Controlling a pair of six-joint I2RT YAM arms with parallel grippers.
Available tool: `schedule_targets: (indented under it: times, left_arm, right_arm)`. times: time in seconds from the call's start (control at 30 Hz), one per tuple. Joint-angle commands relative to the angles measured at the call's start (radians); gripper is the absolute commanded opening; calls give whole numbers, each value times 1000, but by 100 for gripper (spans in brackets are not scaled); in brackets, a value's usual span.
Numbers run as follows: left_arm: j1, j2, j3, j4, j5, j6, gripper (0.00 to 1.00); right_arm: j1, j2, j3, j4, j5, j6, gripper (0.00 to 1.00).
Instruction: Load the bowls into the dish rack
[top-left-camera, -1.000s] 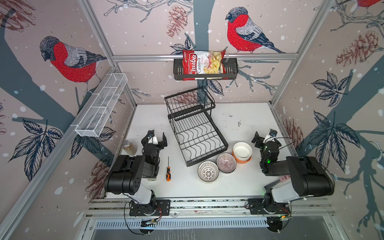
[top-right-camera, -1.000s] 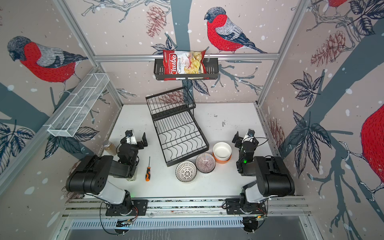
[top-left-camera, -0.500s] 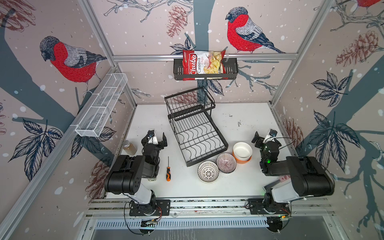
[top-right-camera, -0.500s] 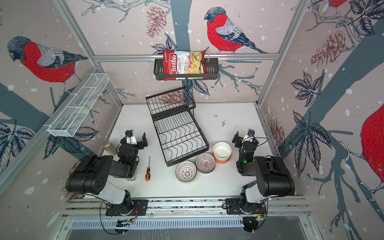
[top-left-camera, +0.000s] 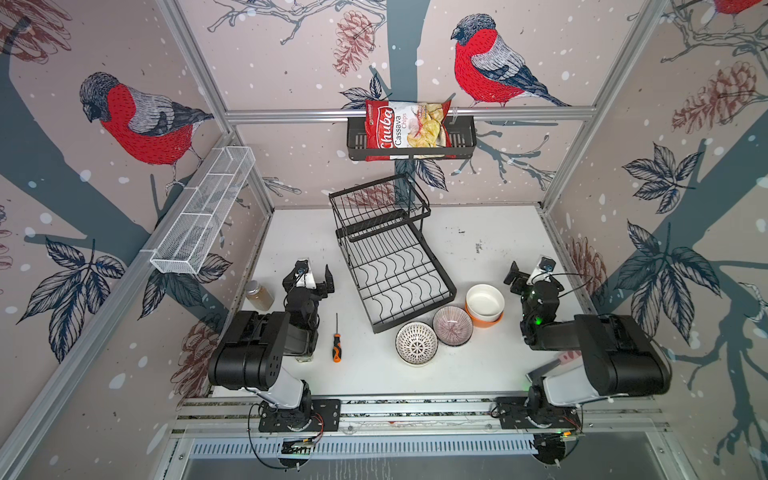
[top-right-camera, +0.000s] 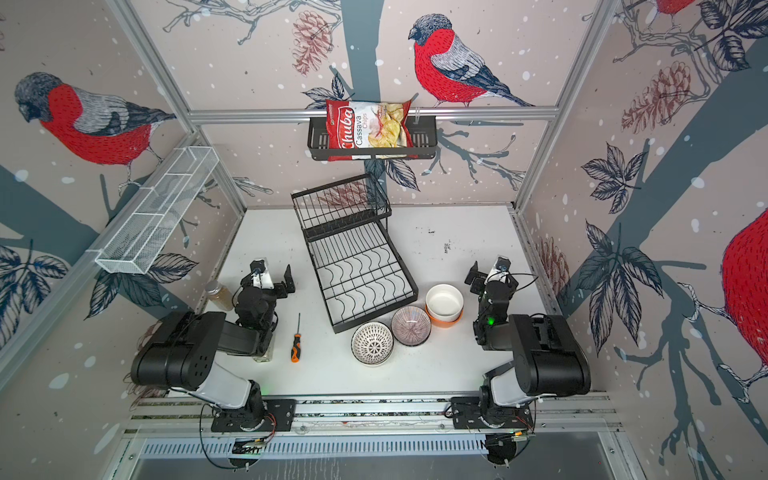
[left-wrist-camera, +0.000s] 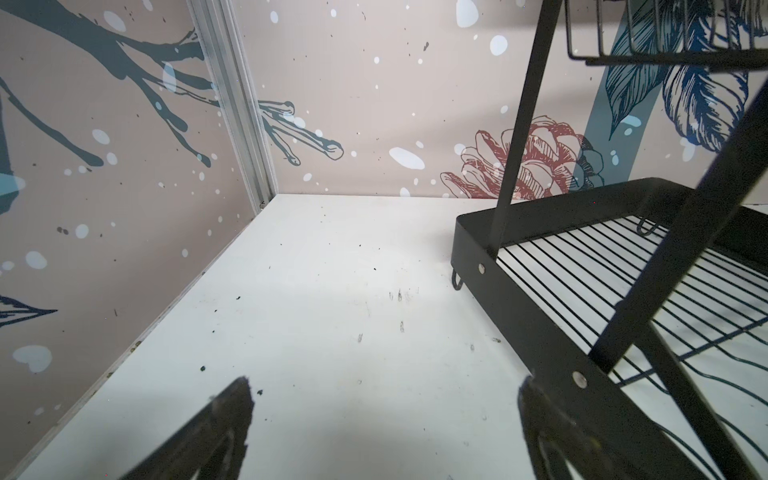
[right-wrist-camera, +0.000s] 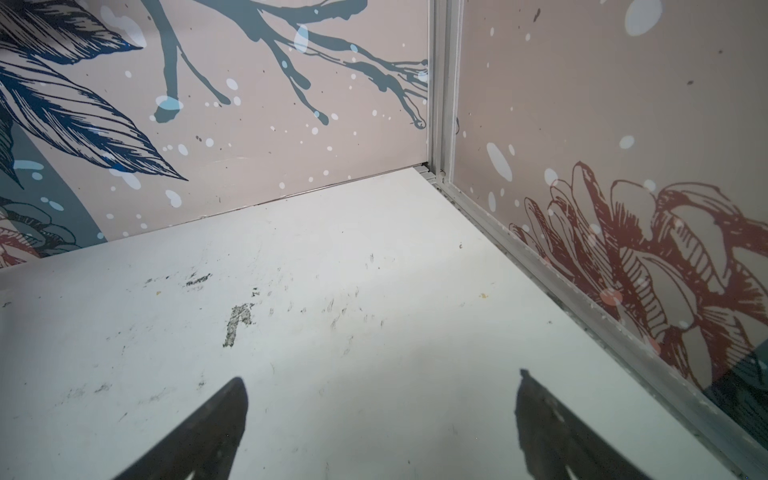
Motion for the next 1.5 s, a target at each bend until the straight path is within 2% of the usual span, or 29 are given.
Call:
schedule_targets:
  times: [0.0, 0.17, 0.33, 0.5, 0.6, 0.67, 0.93, 1.1, 1.23, 1.47]
  left_arm:
    - [2, -45, 7, -27, -14, 6, 98]
    - [-8, -133, 37, -147, -15, 18, 98]
    - [-31, -266, 72, -285, -103, -8, 98]
    - [-53, -420, 120, -482, -122, -105, 98]
    - [-75, -472, 224, -755, -144, -206, 98]
    - [-103, -486, 267, -871, -155, -247, 97]
    - [-227, -629, 287, -1048, -133, -368, 98]
    - [-285, -665, 355, -1223, -102, -421, 98]
    - [-337, -641, 422, -1388, -82, -474, 98]
    - [-520, -596, 469, -1436, -86, -522, 98]
  right_arm:
    - [-2, -52, 61, -167, 43, 6, 100]
    - [5, -169, 65, -258, 104, 34, 100]
    - [7, -297, 177, -555, 145, 153, 100]
    - [12, -363, 290, -796, 64, 273, 100]
    - [30, -378, 362, -943, 27, 337, 100]
    - [49, -381, 400, -1023, -1, 355, 100]
    - [125, -378, 513, -1271, -101, 379, 100]
    - [189, -377, 578, -1391, -118, 365, 100]
    - [250, -365, 619, -1475, -111, 360, 100]
    - [302, -344, 615, -1558, -64, 399, 99]
